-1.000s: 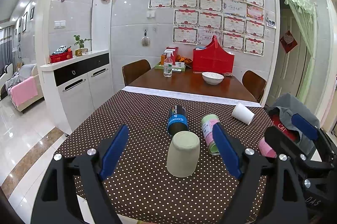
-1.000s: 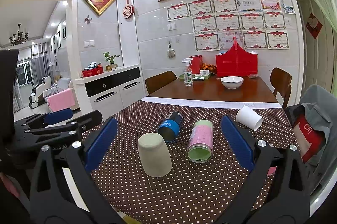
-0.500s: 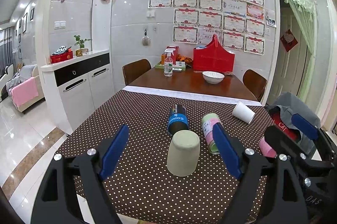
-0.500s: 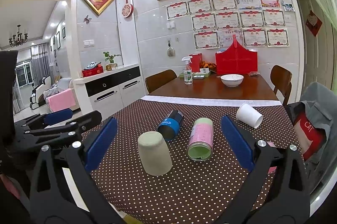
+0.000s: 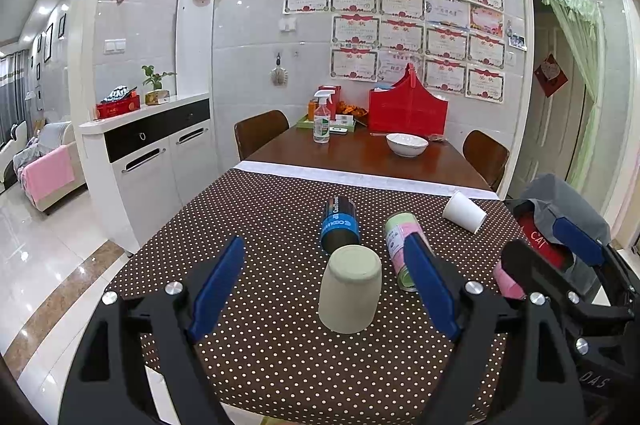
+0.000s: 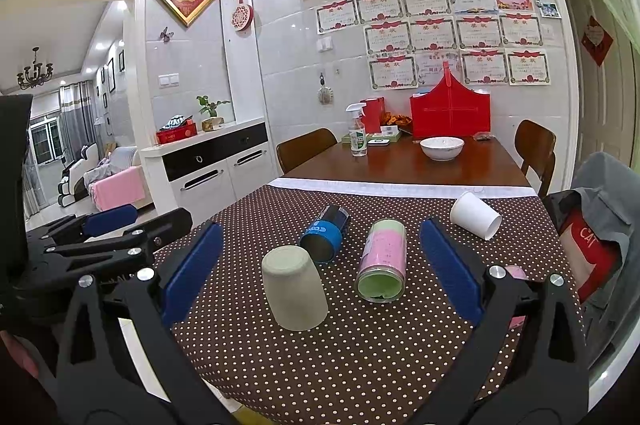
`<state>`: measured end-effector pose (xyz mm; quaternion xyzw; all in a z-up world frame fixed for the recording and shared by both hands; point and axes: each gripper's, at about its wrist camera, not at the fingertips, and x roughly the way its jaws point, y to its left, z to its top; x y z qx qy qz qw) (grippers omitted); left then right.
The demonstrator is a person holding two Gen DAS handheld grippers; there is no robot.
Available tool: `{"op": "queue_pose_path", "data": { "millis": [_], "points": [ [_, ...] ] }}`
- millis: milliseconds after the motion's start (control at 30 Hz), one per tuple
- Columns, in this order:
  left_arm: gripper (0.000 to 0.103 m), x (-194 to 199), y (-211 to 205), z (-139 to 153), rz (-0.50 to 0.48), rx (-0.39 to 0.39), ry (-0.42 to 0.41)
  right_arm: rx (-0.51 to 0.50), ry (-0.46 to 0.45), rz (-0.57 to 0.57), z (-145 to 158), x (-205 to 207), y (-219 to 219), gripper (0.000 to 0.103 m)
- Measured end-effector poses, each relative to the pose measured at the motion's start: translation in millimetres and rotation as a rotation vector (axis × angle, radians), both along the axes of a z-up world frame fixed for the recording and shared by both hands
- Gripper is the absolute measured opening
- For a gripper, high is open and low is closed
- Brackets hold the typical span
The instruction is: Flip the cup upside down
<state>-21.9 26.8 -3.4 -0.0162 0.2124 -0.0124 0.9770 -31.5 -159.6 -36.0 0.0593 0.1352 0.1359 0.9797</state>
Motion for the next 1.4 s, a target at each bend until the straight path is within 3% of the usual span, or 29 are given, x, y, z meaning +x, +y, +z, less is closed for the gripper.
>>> {"op": "queue_pose_path", "data": {
  "millis": [1400],
  "points": [
    [0.081, 2.8, -0.8, -1.5, 0.017, 0.012, 0.023, 0.018, 0.009, 0.000, 3.1, 3.1, -2.1, 0.097]
  ]
}}
